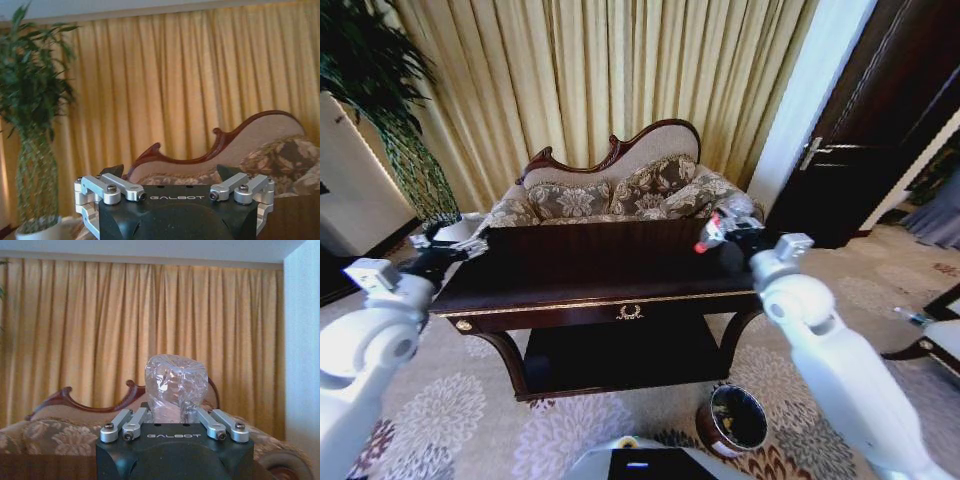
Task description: Move to the front of the table and place the trash on the table into the trash bin.
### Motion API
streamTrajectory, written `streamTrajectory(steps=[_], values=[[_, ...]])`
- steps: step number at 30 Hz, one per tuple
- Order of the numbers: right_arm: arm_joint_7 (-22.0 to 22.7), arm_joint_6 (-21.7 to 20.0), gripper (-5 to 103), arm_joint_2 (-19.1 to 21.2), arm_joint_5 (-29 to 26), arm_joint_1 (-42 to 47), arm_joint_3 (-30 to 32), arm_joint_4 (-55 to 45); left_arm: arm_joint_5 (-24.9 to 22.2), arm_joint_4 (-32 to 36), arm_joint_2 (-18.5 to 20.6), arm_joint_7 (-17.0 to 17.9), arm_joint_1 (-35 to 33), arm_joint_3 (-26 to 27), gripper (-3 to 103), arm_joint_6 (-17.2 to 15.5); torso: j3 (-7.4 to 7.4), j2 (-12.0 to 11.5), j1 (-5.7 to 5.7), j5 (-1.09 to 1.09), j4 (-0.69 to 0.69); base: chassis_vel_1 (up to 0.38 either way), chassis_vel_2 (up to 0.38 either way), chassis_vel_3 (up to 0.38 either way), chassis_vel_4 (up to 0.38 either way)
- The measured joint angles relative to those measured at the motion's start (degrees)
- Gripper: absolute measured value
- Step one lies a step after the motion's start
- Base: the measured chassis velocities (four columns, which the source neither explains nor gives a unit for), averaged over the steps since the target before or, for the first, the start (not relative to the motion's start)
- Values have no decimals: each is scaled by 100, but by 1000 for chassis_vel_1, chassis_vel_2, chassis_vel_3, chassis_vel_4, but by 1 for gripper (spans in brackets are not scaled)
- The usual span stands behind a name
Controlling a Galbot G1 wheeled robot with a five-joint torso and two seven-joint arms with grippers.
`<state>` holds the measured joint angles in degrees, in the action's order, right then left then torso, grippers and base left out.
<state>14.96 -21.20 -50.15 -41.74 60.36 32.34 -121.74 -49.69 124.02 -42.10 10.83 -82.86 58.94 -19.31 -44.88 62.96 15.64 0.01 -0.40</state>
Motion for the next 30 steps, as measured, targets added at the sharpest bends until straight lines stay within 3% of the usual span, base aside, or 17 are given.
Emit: streamTrajectory(steps=[9, 30], values=[[-240, 101, 28, 65, 67, 603, 541, -30, -69, -354, -102, -193, -21, 319, 100, -21, 0, 0, 0, -1, 0, 0, 0, 0, 0], [-302, 46, 28, -70, 3, 974, 736, -249, 155, -219, -74, -169, 42, 16, 100, -81, 0, -1, 2, -1, 0, 57, -57, -61, 61]])
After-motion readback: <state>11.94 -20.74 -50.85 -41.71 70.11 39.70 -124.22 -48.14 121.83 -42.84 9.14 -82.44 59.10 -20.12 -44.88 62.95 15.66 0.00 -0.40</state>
